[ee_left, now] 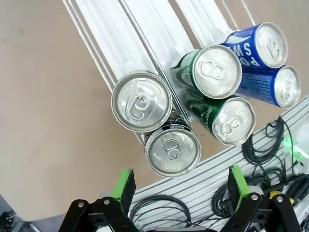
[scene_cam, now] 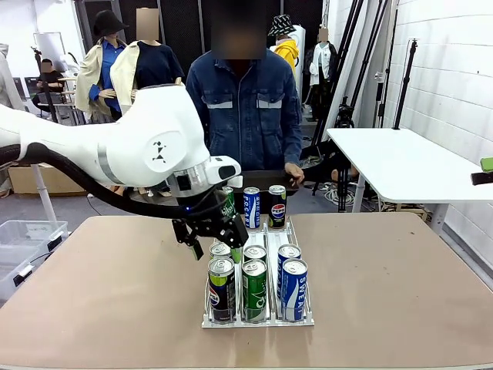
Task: Retrieve and hand over the desired beverage to the person.
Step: Pick up a can of the same type that the person held from the Automatic Can Dispenser.
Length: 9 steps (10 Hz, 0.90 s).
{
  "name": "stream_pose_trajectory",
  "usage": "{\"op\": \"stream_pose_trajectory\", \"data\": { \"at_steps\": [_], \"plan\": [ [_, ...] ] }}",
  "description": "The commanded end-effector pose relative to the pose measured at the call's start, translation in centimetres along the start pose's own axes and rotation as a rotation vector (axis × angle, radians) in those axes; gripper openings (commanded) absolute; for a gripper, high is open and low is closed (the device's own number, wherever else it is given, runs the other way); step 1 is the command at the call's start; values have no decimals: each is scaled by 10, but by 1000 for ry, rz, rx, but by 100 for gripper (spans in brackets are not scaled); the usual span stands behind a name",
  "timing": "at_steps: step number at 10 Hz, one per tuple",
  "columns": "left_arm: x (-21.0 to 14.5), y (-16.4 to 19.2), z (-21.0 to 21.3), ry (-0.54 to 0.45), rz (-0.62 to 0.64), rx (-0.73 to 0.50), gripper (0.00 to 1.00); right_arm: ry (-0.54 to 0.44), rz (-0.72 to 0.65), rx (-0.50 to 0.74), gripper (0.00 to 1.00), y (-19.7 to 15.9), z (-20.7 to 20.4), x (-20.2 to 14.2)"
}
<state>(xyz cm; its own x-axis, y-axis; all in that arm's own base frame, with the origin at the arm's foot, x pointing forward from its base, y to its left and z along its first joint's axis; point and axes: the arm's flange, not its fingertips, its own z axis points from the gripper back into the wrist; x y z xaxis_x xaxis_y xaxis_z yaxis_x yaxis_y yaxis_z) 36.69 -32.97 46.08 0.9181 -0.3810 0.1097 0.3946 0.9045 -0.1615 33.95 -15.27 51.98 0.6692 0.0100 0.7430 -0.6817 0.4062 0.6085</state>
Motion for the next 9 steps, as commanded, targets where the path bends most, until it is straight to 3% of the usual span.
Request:
{"op": "stream_pose_trajectory", "data": {
  "at_steps": [1,9],
  "plan": [
    [4,-12,-6,-8,26,47,100,-7,5,8,100,0,-1,1],
    [12,-10,-19,-58,70,98,100,-7,5,8,100,0,-1,1]
  ]
}}
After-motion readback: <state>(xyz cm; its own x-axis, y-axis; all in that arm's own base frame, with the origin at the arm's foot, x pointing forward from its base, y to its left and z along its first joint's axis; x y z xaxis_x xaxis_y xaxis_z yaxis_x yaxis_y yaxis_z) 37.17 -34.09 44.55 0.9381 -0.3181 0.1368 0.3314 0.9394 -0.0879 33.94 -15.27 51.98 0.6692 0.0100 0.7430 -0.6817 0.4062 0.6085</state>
